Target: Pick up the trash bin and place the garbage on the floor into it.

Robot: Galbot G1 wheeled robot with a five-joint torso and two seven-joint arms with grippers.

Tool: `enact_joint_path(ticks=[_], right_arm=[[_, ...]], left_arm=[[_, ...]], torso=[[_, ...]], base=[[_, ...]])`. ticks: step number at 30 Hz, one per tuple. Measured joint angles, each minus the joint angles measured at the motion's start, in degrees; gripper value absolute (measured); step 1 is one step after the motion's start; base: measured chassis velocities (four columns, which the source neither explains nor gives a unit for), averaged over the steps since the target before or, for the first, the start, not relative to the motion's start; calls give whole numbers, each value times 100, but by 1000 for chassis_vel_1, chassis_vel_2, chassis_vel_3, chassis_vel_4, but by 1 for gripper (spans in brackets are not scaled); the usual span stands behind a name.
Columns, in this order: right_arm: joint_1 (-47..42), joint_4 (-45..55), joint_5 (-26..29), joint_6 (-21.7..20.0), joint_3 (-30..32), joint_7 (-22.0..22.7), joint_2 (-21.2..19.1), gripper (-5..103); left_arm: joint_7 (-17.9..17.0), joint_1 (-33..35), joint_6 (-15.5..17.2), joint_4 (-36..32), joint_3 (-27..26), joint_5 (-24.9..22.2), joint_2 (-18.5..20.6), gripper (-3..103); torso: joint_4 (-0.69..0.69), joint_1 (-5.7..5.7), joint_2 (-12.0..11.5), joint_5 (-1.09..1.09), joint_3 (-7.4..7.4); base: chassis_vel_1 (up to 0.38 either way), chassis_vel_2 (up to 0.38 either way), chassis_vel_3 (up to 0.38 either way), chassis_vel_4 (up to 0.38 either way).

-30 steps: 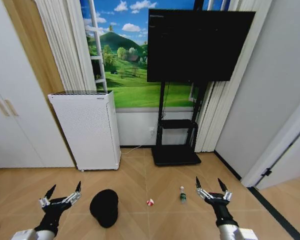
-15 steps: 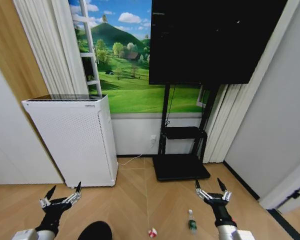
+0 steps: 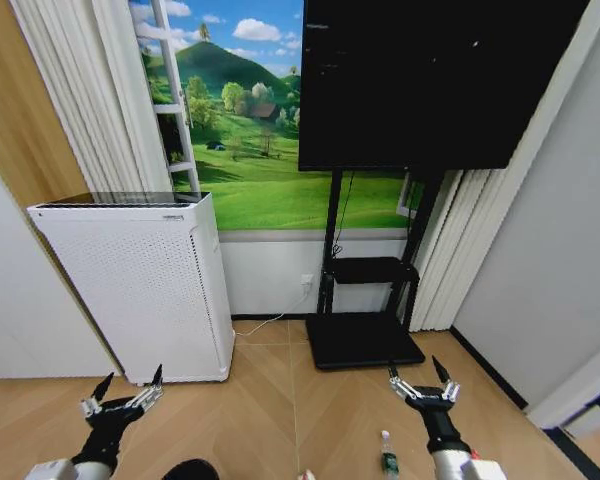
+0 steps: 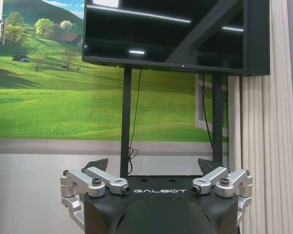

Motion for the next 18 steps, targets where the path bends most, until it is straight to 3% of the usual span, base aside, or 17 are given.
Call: enact_joint_path(ticks=[18], right_arm=[[-5, 1, 6, 32, -11, -35, 11, 100]], left_arm=[[0, 2, -35, 10, -23, 89, -4, 100]], torso=[[0, -80, -182, 1, -101]], base=[[-2, 1, 3, -1]])
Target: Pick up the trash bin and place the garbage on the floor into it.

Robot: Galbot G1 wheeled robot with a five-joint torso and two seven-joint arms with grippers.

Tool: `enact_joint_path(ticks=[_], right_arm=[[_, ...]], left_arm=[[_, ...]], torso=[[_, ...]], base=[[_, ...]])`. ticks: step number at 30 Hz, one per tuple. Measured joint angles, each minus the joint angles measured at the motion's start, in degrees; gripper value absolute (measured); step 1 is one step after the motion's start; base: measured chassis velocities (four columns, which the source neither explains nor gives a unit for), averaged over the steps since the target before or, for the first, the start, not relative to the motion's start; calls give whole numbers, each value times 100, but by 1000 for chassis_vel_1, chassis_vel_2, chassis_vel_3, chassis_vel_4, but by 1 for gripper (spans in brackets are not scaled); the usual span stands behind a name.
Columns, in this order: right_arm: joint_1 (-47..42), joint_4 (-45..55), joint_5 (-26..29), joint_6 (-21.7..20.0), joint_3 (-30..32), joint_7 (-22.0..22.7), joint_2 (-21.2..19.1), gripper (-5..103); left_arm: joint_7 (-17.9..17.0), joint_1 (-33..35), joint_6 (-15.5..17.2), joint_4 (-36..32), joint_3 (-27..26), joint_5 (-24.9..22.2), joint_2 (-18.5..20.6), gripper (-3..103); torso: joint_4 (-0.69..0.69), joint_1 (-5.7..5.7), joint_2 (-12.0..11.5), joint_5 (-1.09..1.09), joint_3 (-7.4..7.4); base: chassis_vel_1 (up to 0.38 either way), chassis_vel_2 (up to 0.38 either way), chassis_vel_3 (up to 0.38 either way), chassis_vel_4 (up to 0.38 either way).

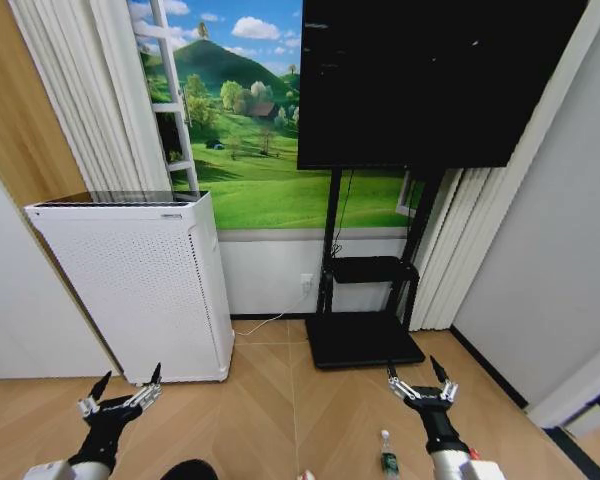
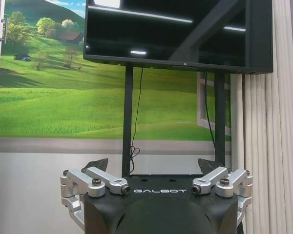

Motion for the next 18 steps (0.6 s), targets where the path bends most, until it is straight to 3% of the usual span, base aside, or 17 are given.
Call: enact_joint_path(ticks=[18], right_arm=[[-21, -24, -3, 31, -42, -59, 11, 100]], left_arm=[[0, 0, -42, 16, 10, 9, -4, 100]], torso=[[0, -201, -475, 0, -275]], base=[[0, 0, 0, 0]])
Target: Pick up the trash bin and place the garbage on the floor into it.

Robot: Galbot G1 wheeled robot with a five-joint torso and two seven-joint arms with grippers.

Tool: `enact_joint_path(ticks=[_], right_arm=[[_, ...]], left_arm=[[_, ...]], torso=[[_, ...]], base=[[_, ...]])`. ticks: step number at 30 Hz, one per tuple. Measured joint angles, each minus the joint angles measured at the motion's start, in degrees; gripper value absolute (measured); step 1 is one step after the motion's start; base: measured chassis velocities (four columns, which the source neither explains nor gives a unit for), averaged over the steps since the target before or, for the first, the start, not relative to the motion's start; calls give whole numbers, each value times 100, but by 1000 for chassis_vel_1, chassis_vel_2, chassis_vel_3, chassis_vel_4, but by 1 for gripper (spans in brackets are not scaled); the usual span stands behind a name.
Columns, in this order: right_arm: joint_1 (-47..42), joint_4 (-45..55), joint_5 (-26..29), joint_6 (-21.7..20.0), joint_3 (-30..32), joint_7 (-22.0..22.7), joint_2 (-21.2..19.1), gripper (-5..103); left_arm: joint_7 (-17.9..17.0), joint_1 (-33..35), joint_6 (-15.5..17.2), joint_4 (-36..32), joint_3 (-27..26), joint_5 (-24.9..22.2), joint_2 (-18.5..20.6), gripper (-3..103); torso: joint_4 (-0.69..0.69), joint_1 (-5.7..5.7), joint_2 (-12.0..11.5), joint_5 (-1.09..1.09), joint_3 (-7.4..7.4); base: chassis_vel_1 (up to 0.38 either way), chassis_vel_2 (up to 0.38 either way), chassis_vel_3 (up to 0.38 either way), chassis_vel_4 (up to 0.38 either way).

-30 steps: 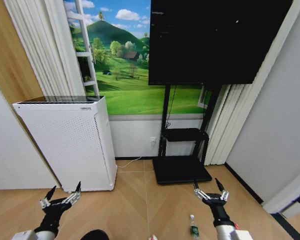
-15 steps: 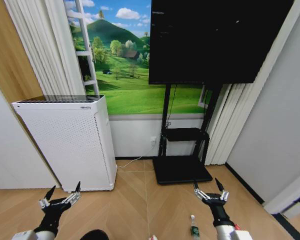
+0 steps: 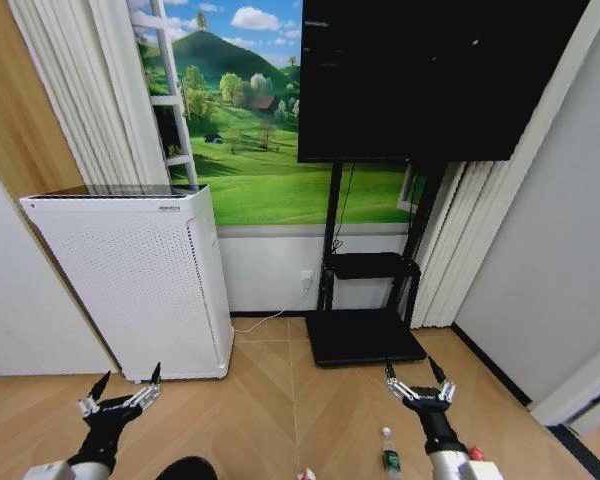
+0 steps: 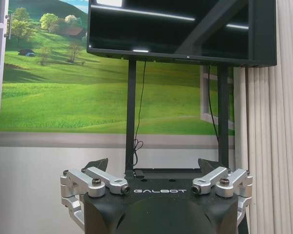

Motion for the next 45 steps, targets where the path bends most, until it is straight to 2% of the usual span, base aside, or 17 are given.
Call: enact_joint_path(ticks=[12, 32, 45], right_arm=[[-3, -66, 38, 155, 3, -72, 37, 100], [27, -110, 31, 182, -37, -55, 44, 100], [31, -117, 23, 184, -40, -59, 39, 100]], left_arm=[[5, -23, -3, 12, -19, -6, -12, 100], [14, -6, -29, 22, -18, 37, -57, 100], [14, -17, -29, 27, -3, 31, -64, 100]], torso=[[0, -129, -318, 0, -188], [0, -336, -840, 0, -504], [0, -420, -1061, 0, -642]], base=[[0, 0, 0, 0], [0, 0, 0, 0], [0, 0, 0, 0]])
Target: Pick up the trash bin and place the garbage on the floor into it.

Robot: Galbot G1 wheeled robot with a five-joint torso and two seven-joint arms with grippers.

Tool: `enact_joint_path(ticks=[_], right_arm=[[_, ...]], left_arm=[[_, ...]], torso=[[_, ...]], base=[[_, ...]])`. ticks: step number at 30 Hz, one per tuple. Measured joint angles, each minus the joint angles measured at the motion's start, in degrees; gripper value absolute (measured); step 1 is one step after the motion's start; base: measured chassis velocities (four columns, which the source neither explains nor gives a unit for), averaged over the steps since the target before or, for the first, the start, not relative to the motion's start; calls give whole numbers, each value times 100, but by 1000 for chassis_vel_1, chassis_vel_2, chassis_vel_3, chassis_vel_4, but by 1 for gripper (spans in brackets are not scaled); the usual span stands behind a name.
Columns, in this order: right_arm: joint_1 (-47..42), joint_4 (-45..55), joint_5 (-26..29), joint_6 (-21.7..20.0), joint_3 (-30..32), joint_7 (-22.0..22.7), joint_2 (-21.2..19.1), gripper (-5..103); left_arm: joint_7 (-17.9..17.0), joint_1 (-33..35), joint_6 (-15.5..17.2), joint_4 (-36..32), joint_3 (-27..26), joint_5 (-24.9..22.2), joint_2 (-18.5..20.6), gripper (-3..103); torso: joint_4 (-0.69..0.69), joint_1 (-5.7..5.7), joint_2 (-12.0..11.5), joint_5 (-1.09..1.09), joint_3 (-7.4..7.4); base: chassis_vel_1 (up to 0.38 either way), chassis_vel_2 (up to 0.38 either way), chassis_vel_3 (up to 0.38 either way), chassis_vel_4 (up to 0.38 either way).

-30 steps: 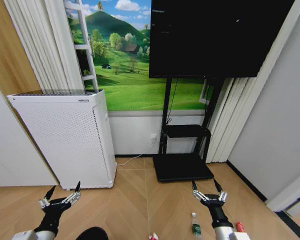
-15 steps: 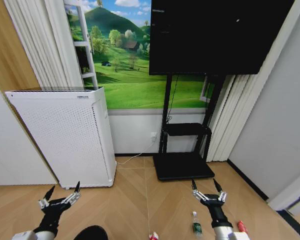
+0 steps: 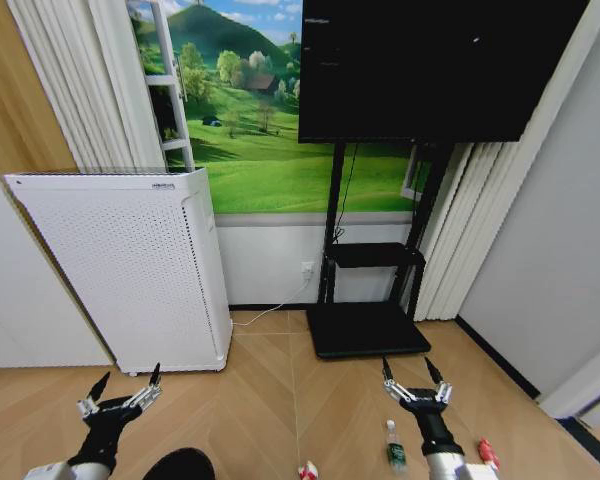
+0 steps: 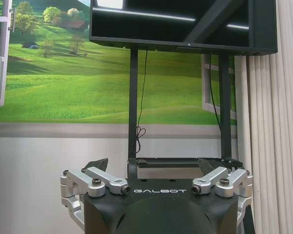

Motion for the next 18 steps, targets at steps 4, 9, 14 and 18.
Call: enact_joint_path(ticks=[4, 9, 14, 18], right_arm=[[0, -7, 3, 15, 1, 0, 1, 100], [2, -11, 1, 15, 9, 16, -6, 100], [-1, -5, 12, 15, 11, 18, -18, 100], [-1, 3, 16, 15, 11, 13, -27, 100]], left_arm=[[0, 2, 7, -15, -4, -15, 5, 100], [-3, 8, 10, -17, -24, -32, 5, 100], [-4, 7, 10, -17, 13, -3, -13, 100], [-1, 1, 10, -12, 28, 10, -18, 100]], torso=[[0, -60, -156, 0, -97], [0, -110, -283, 0, -172], [0, -144, -383, 0, -237], [0, -168, -453, 0, -284]], base=[[0, 0, 0, 0], [0, 0, 0, 0], [0, 0, 0, 0], [0, 0, 0, 0]])
